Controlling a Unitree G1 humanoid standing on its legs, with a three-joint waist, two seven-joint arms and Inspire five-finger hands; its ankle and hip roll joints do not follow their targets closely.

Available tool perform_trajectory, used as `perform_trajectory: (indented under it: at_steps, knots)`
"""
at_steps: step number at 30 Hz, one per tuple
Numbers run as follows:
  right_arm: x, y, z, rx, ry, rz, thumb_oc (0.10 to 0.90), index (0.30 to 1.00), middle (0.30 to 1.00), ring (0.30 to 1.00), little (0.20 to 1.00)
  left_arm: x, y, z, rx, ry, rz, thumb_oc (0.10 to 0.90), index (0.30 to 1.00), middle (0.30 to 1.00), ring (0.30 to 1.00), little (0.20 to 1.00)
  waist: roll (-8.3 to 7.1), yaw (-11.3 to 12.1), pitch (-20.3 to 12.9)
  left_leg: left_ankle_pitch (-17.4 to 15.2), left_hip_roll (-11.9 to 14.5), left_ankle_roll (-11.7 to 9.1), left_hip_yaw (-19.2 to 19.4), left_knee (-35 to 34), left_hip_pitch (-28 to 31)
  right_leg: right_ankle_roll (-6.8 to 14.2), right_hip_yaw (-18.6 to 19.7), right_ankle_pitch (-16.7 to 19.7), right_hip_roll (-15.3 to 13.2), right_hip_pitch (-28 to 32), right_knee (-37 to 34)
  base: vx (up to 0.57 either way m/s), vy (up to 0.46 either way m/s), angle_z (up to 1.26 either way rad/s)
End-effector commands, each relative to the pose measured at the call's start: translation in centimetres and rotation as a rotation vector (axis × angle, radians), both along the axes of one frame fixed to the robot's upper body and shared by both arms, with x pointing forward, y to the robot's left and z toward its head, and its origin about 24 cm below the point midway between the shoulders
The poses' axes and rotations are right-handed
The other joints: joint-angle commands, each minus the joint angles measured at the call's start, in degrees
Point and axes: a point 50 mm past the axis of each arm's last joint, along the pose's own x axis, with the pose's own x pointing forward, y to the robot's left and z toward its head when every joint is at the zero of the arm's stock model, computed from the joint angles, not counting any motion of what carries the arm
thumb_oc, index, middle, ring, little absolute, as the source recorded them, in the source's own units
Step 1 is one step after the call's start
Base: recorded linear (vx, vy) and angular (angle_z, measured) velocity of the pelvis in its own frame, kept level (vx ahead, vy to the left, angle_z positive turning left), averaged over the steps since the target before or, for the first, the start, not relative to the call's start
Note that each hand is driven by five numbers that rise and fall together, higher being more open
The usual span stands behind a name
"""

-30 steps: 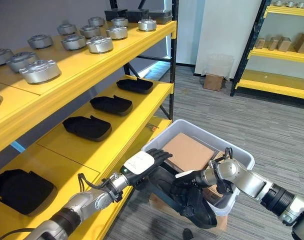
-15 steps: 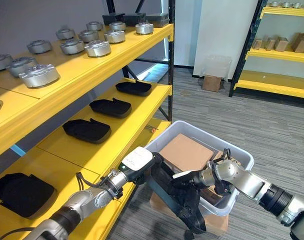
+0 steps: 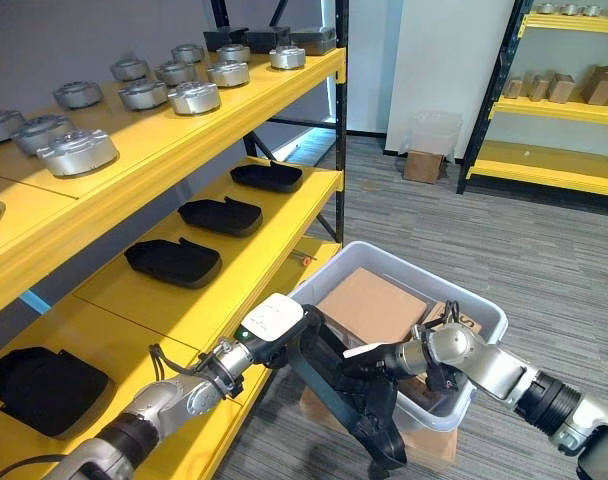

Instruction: Move parts from the plastic box to the shelf.

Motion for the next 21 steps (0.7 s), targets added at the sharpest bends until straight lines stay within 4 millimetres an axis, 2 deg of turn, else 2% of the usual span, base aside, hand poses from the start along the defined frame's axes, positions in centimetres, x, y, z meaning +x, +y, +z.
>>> perform_trajectory:
  at_steps: [1, 3, 6, 9, 12, 13, 14, 16, 17, 18, 19, 20, 21]
  knots:
    - [3.8, 5.0, 8.1, 0.376, -0.286, -0.035, 0.400, 0.300, 0.300, 0.300, 0.300, 0.3, -5.4, 2.4, -0.194, -0.049, -0.209, 0.400, 0.300, 0.300, 0.300, 0.300, 0.46, 0.63, -0.49, -10.92, -2.10, 2.44, 1.47, 0.47, 4.61, 2.44, -0.87, -4.74, -0.30, 0.40, 0.93, 0.00, 0.000, 0.00]
    - [3.9, 4.8, 8.1, 0.387, -0.281, -0.059, 0.400, 0.300, 0.300, 0.300, 0.300, 0.4, -5.1, 2.4, -0.194, -0.049, -0.192, 0.400, 0.300, 0.300, 0.300, 0.300, 0.53, 0.66, -0.45, -10.88, -2.11, 2.44, 1.41, 0.47, 4.63, 2.45, -0.85, -4.70, -0.33, 0.46, 0.89, 0.00, 0.000, 0.00]
    - [4.2, 4.5, 8.0, 0.441, -0.257, -0.150, 0.400, 0.300, 0.300, 0.300, 0.300, 0.9, -3.9, 2.5, -0.252, -0.020, -0.071, 0.400, 0.300, 0.300, 0.300, 0.300, 0.67, 1.00, -0.36, -10.67, -2.15, 2.37, 1.05, 0.44, 4.68, 2.43, -0.97, -4.61, -0.45, 0.69, 0.73, 0.00, 0.000, 0.00]
    - [4.9, 3.7, 8.2, 0.567, -0.240, -0.307, 0.400, 0.300, 0.300, 0.300, 0.300, 1.4, -1.9, 2.4, -0.365, 0.029, 0.105, 0.400, 0.300, 0.300, 0.300, 0.300, 0.63, 2.01, -0.24, -10.62, -2.23, 2.41, 0.09, 0.36, 4.82, 2.30, -1.33, -4.73, -0.59, 1.10, 0.68, 0.00, 0.000, 0.00]
    - [5.2, 3.4, 8.2, 0.630, -0.214, -0.387, 0.400, 0.300, 0.300, 0.300, 0.300, 1.2, -1.3, 2.1, -0.398, 0.040, 0.149, 0.400, 0.300, 0.300, 0.300, 0.300, 0.52, 2.64, -0.22, -10.66, -2.31, 2.46, -0.67, 0.28, 4.83, 2.24, -1.49, -4.74, -0.66, 1.35, 0.59, 0.00, -0.008, 0.02]
    - [5.5, 3.0, 8.4, 0.681, -0.201, -0.468, 0.427, 0.338, 0.338, 0.338, 0.338, 0.7, -0.9, 1.9, -0.407, 0.048, 0.152, 0.400, 0.300, 0.300, 0.300, 0.300, 0.33, 3.24, -0.16, -10.61, -2.35, 2.42, -1.38, 0.32, 4.69, 2.17, -1.57, -4.76, -0.71, 1.45, 0.64, 0.00, -0.022, 0.07]
    - [5.6, 2.9, 8.4, 0.689, -0.200, -0.484, 0.400, 0.300, 0.300, 0.300, 0.300, 0.7, -0.8, 1.8, -0.409, 0.051, 0.155, 0.400, 0.300, 0.300, 0.300, 0.300, 0.29, 3.35, -0.15, -10.59, -2.35, 2.39, -1.49, 0.33, 4.65, 2.17, -1.61, -4.76, -0.73, 1.47, 0.64, -0.01, -0.030, 0.10]
    - [6.0, 2.3, 8.9, 0.741, -0.196, -0.556, 0.400, 0.300, 0.300, 0.300, 0.300, 0.1, -0.6, 1.8, -0.415, 0.060, 0.150, 0.400, 0.300, 0.300, 0.300, 0.300, 0.15, 3.97, 0.11, -10.64, -2.39, 2.42, -2.24, 0.38, 4.52, 2.06, -1.79, -4.90, -0.83, 1.66, 0.65, -0.01, -0.023, 0.11]
    - [6.1, 2.1, 9.0, 0.747, -0.199, -0.576, 0.439, 0.355, 0.355, 0.355, 0.355, 0.0, -0.5, 1.8, -0.412, 0.061, 0.146, 0.400, 0.300, 0.300, 0.300, 0.300, 0.11, 4.14, 0.20, -10.64, -2.39, 2.42, -2.49, 0.42, 4.44, 2.03, -1.82, -4.93, -0.85, 1.70, 0.66, -0.01, -0.017, 0.19]
    - [6.4, 1.7, 9.2, 0.755, -0.201, -0.607, 0.641, 0.638, 0.638, 0.638, 0.638, -0.3, -0.3, 1.7, -0.409, 0.066, 0.144, 0.400, 0.300, 0.300, 0.300, 0.300, 0.09, 4.37, 0.31, -10.57, -2.39, 2.37, -2.85, 0.43, 4.32, 1.97, -1.85, -4.95, -0.87, 1.78, 0.61, -0.01, -0.012, 0.20]
    - [6.4, 1.5, 9.3, 0.758, -0.200, -0.619, 0.869, 0.956, 0.956, 0.956, 0.956, -0.3, -0.2, 1.7, -0.408, 0.069, 0.147, 0.400, 0.300, 0.300, 0.300, 0.300, 0.09, 4.42, 0.34, -10.55, -2.39, 2.36, -2.95, 0.42, 4.30, 1.96, -1.87, -4.96, -0.87, 1.81, 0.58, -0.01, -0.008, 0.12]
    - [6.5, 1.2, 9.4, 0.756, -0.205, -0.636, 0.869, 0.956, 0.956, 0.956, 0.956, -0.4, 0.0, 1.7, -0.407, 0.072, 0.152, 0.400, 0.300, 0.300, 0.300, 0.300, 0.07, 4.51, 0.43, -10.57, -2.40, 2.32, -3.19, 0.43, 4.30, 1.95, -1.90, -4.95, -0.91, 1.85, 0.56, 0.00, -0.005, 0.03]
    - [6.8, 0.8, 9.4, 0.748, -0.214, -0.654, 0.900, 1.000, 1.000, 1.000, 1.000, -0.5, 0.3, 1.6, -0.405, 0.075, 0.159, 0.400, 0.300, 0.300, 0.300, 0.300, 0.04, 4.55, 0.40, -10.57, -2.40, 2.32, -3.32, 0.39, 4.30, 1.97, -1.93, -4.93, -0.98, 1.92, 0.49, 0.00, 0.000, 0.00]
